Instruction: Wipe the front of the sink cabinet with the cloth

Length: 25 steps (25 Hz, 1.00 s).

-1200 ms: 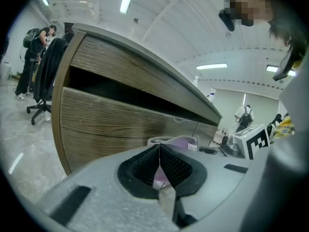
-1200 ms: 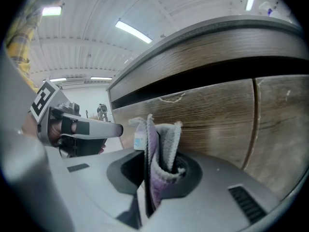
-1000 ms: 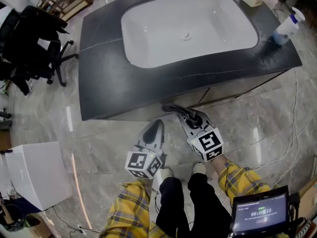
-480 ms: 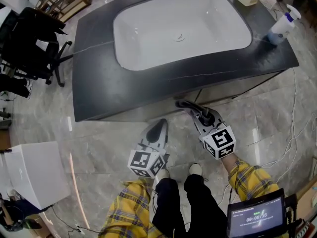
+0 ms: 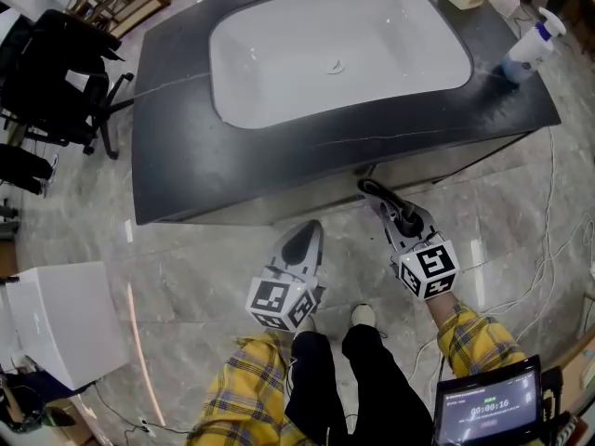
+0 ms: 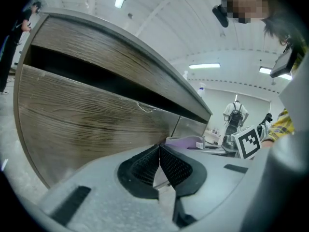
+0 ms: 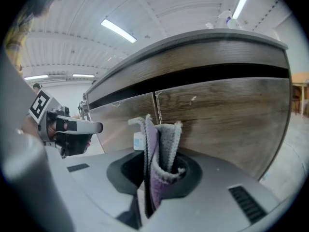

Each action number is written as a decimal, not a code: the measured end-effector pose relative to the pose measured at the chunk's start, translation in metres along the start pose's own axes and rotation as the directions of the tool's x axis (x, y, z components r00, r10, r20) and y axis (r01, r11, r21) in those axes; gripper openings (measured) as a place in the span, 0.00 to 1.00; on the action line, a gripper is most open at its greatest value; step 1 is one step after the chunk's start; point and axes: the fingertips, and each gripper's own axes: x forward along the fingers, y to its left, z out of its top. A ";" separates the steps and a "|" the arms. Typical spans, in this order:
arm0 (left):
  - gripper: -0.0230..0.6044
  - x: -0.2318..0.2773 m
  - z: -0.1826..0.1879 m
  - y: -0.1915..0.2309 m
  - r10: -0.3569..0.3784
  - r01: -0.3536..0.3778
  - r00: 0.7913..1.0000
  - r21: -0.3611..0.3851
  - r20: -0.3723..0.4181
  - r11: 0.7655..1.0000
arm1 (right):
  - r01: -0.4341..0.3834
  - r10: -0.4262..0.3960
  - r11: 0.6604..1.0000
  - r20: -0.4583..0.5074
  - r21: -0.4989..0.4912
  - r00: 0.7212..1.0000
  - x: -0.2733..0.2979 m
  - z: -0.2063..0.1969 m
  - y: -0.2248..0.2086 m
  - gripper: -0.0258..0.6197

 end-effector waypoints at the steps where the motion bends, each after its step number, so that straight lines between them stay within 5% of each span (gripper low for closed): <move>1: 0.05 -0.001 0.001 -0.003 -0.008 0.008 1.000 -0.002 0.005 1.000 | -0.008 0.008 1.000 0.005 0.012 1.000 -0.004 0.001 0.004 0.11; 9: 0.05 -0.028 0.000 0.012 -0.005 0.006 1.000 0.009 -0.005 1.000 | -0.148 0.148 0.989 0.012 0.005 0.989 -0.001 0.007 0.080 0.11; 25: 0.05 -0.132 -0.015 0.148 0.145 -0.146 0.989 -0.024 -0.014 0.989 | -0.262 0.262 0.965 -0.072 0.021 0.962 0.086 -0.032 0.234 0.11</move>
